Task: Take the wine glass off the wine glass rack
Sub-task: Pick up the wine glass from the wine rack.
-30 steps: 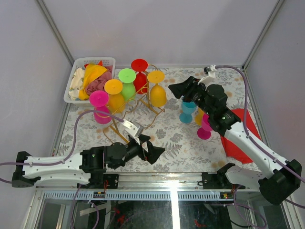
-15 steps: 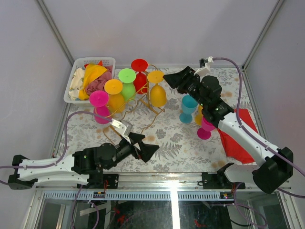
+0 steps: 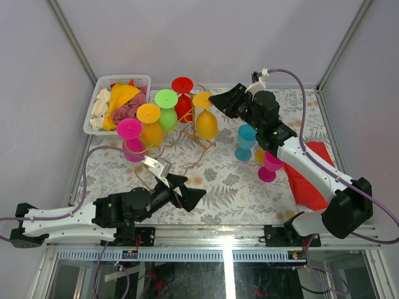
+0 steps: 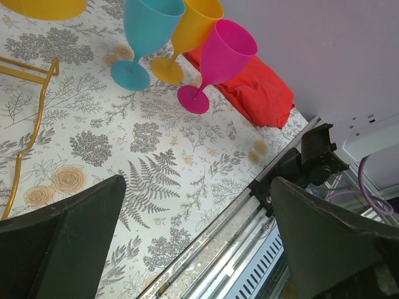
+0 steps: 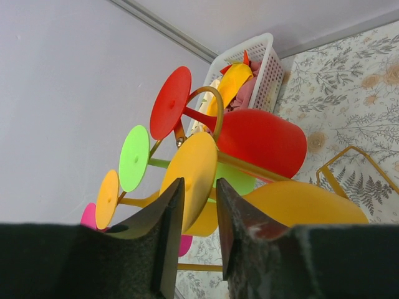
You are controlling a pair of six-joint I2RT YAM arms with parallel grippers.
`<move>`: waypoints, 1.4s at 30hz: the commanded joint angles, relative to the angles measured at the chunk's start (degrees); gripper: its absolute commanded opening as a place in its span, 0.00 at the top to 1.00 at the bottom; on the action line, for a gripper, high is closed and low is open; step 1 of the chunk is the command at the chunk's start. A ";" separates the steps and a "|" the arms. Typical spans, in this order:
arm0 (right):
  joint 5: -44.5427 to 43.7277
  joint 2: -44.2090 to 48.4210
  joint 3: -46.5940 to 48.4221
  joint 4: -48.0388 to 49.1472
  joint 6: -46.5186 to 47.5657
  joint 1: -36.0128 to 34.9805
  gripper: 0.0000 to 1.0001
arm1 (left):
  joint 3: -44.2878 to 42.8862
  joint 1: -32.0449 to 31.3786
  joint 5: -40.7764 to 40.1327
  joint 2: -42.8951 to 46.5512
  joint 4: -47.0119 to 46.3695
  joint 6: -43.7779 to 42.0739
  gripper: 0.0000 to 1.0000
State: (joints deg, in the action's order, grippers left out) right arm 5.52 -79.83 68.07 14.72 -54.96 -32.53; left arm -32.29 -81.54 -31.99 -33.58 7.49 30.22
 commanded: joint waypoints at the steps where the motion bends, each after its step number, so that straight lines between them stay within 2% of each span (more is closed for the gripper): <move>1: -0.77 0.64 4.08 0.86 1.19 -0.25 0.72 | 0.38 0.37 -2.28 0.66 -0.74 0.34 0.00; 5: -0.49 1.00 3.61 1.28 0.25 -0.25 0.80 | 0.26 0.33 -2.37 0.95 -0.33 0.19 0.00; 10: -3.95 3.78 0.31 4.90 -2.93 -0.25 0.96 | -0.49 0.33 -2.71 1.52 0.49 -0.46 0.00; 17: -2.28 2.76 1.55 3.99 -3.94 -0.25 1.00 | -0.49 0.37 -2.68 1.89 0.31 -0.97 0.00; 23: -2.83 2.39 1.73 3.91 -4.95 -0.29 1.00 | -1.02 0.33 -2.82 2.09 0.95 -1.04 0.00; 39: -0.45 -1.20 4.52 4.18 -5.08 -0.25 0.82 | -0.49 0.33 -2.97 2.41 1.35 0.02 0.00; 42: 0.31 -1.93 5.29 3.93 -4.94 -0.25 0.80 | -0.49 0.33 -3.07 2.19 1.23 0.02 0.00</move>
State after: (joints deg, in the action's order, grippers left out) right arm 4.27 -81.25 69.52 15.55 -60.03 -32.53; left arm -32.29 -81.54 -32.75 -31.33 10.00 29.89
